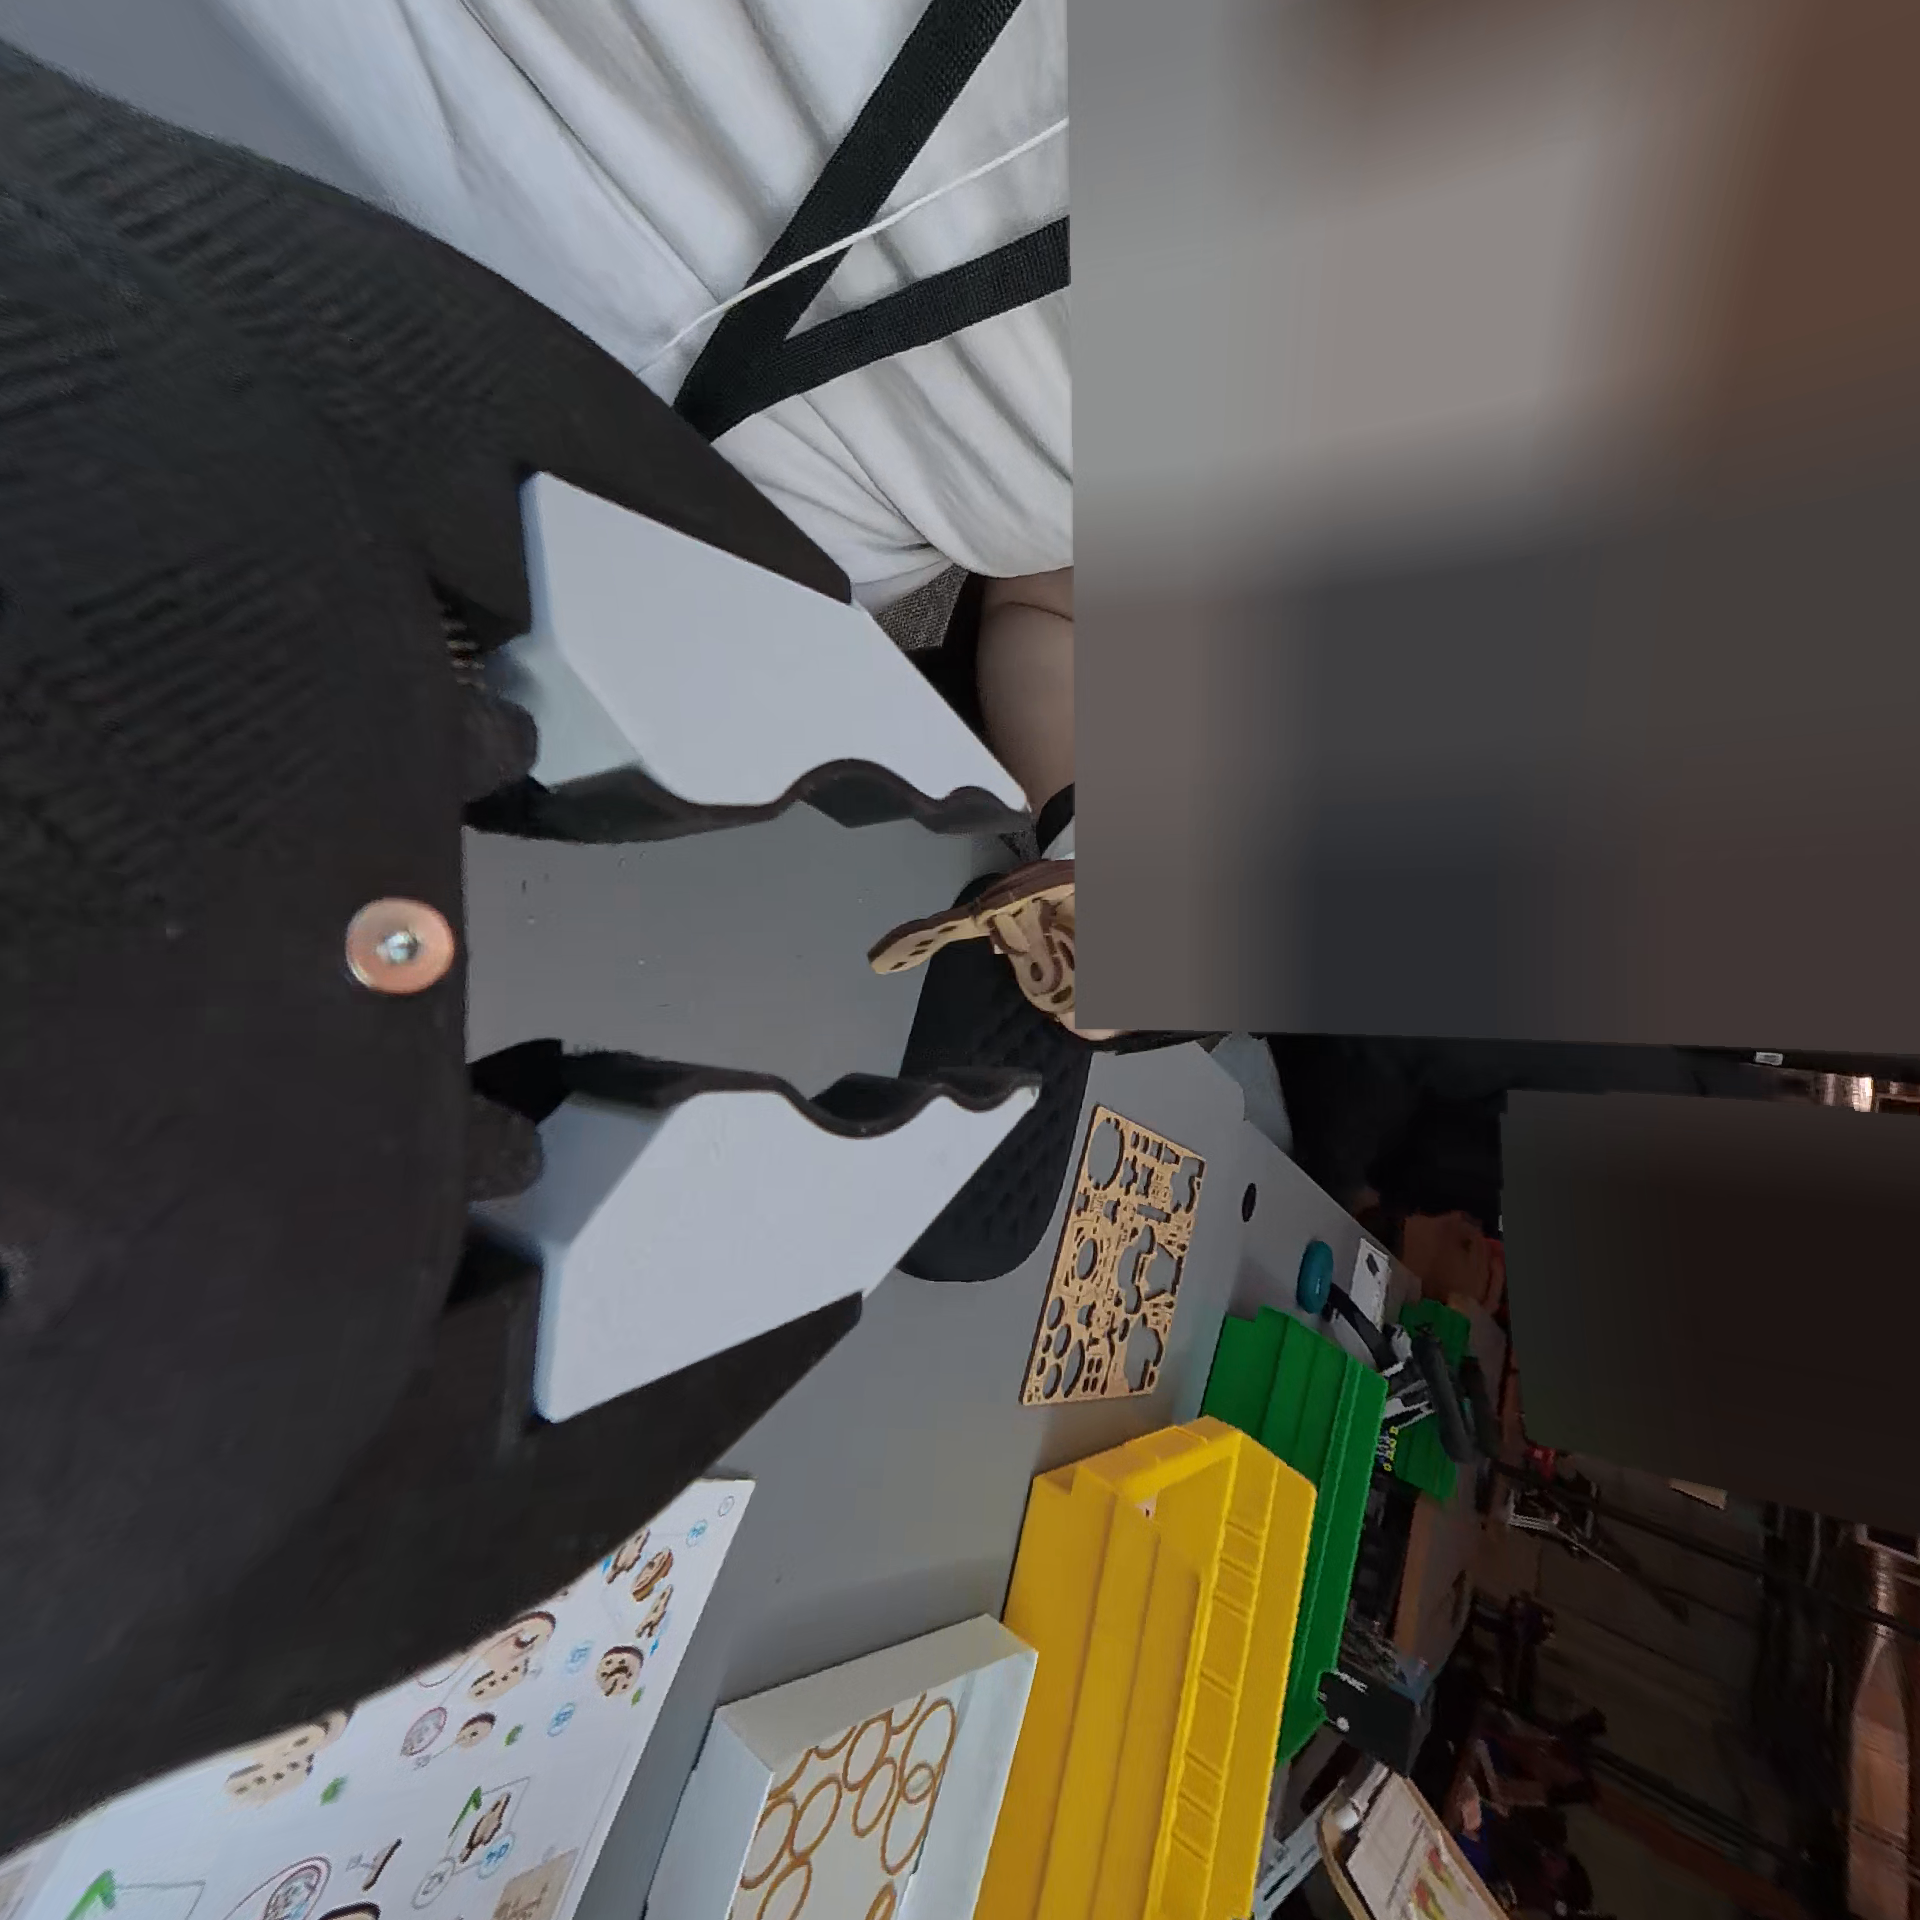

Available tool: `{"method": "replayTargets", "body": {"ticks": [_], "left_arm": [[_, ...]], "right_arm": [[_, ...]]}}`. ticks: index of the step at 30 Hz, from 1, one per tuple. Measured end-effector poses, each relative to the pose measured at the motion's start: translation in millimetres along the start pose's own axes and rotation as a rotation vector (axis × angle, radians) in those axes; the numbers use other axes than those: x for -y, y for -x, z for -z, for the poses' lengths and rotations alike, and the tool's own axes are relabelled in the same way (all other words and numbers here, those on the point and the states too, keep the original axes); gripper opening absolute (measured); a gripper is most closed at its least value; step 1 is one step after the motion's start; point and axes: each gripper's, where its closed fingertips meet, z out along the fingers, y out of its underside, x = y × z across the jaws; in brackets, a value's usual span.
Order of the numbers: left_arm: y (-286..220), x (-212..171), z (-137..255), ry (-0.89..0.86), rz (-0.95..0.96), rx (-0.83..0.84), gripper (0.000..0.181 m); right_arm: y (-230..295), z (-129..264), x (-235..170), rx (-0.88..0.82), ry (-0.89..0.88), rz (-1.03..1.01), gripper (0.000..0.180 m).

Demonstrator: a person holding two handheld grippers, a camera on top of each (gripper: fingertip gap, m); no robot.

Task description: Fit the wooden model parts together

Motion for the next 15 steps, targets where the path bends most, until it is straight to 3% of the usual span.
{"method": "replayTargets", "body": {"ticks": [7, 11, 15], "left_arm": [[-8, 9, -1, -0.083, 0.081, -0.061, 0.012], [-6, 15, 2, -0.132, 0.151, -0.074, 0.012], [-7, 15, 2, -0.135, 0.158, -0.081, 0.012]], "right_arm": [[23, -18, 5, -0.018, 0.045, 0.243, 0.048], [24, -20, 6, -0.015, 0.047, 0.216, 0.046], [20, -21, 3, -0.040, 0.063, 0.209, 0.032]]}}
